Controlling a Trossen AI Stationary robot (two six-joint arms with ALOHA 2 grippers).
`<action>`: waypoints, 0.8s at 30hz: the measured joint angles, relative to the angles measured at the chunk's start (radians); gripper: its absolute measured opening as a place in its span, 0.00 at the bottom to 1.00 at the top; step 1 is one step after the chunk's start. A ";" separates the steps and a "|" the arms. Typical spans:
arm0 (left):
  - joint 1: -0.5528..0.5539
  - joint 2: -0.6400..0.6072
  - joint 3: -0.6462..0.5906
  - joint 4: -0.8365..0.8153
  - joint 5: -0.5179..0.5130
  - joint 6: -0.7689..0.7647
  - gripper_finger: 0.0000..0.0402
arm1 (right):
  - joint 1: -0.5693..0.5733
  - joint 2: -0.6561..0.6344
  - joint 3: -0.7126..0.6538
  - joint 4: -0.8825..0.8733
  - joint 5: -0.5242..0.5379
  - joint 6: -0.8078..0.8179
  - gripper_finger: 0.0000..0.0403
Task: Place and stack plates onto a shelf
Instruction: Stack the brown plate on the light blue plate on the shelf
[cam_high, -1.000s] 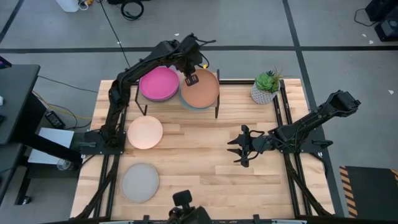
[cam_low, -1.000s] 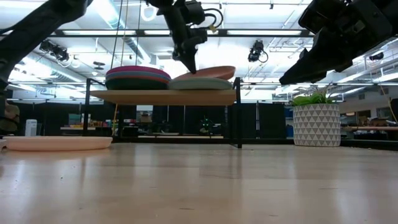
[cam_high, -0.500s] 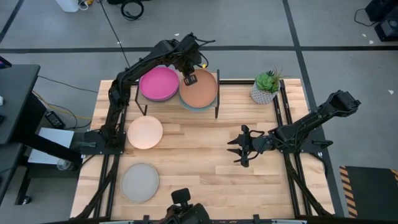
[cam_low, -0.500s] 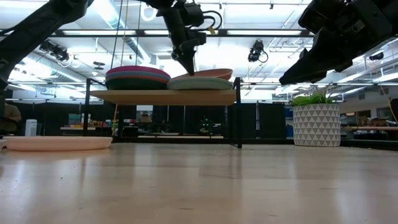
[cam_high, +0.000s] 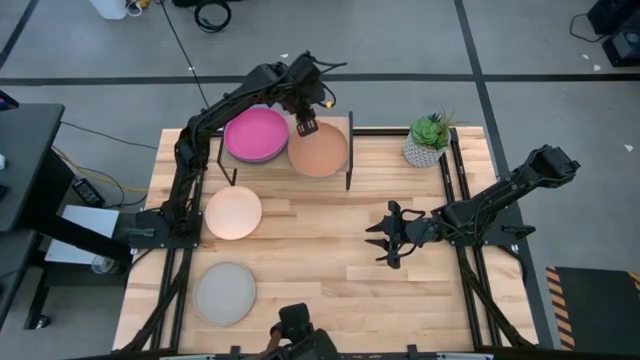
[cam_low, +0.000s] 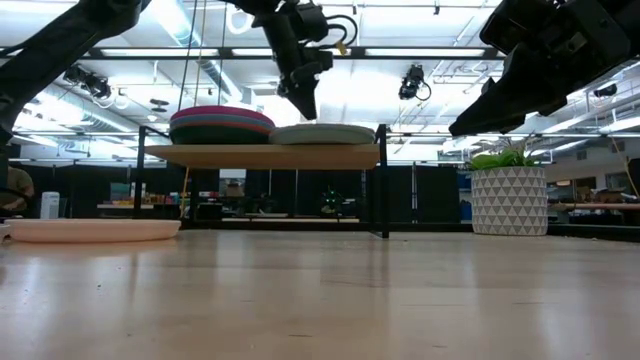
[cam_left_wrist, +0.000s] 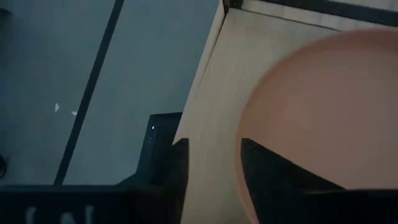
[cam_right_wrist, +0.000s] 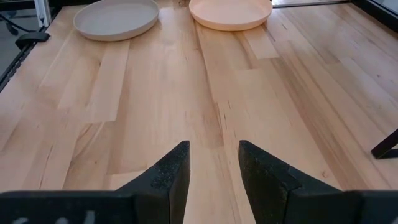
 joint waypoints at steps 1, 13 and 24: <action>-0.001 0.000 0.000 0.004 0.014 0.006 0.40 | 0.000 0.000 0.000 0.000 0.000 0.000 0.36; -0.160 0.000 0.005 -0.069 0.285 0.150 0.41 | 0.000 0.000 0.000 -0.002 0.000 0.001 0.36; -0.436 0.001 -0.071 -0.160 0.080 0.098 0.41 | 0.000 0.000 0.000 -0.001 0.000 0.002 0.36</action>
